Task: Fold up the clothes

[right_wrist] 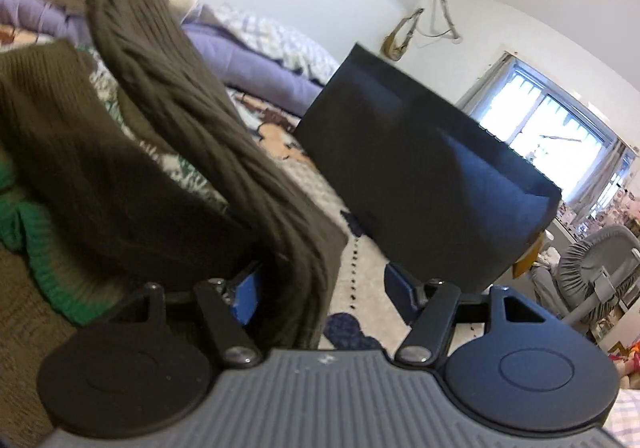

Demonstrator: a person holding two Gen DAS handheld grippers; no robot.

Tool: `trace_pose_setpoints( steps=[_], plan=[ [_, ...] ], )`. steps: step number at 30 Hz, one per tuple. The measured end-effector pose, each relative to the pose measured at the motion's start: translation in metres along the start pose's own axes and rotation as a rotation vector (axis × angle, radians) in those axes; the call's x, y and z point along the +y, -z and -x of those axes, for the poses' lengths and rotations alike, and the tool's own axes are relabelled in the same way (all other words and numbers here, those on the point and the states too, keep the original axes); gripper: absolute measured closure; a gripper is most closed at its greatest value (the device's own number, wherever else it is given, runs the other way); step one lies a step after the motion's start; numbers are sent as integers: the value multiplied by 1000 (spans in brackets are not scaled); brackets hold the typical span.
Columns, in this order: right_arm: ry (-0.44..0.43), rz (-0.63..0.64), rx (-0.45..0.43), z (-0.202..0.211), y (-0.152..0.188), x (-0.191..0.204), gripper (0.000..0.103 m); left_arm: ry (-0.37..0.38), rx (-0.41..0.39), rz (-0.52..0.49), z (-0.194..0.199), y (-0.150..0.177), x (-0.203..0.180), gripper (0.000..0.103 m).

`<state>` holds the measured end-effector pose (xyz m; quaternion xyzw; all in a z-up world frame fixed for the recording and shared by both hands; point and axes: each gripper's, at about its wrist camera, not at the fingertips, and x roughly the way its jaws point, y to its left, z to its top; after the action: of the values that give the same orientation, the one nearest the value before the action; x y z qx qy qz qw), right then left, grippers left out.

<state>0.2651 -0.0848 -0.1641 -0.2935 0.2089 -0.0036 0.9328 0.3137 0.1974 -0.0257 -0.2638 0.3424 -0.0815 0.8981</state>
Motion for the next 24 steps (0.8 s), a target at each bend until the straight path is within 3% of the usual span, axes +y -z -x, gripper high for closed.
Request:
trace_pose_setpoints(
  steps=[2, 3, 9, 16, 24],
  plan=[
    [-33, 30, 21, -9, -5, 3, 78, -18, 3, -3, -4, 5, 14, 98],
    [-53, 65, 34, -11, -5, 8, 83, -27, 4, -4, -6, 8, 21, 98],
    [-49, 256, -9, -3, -1, 33, 83, -17, -47, -31, -11, 24, 58, 98],
    [-28, 411, -45, 0, -7, 48, 84, -28, -108, -60, -4, 28, 71, 98],
    [-44, 511, -32, -1, -7, 55, 83, -161, -30, -132, -22, 49, 85, 93]
  ],
)
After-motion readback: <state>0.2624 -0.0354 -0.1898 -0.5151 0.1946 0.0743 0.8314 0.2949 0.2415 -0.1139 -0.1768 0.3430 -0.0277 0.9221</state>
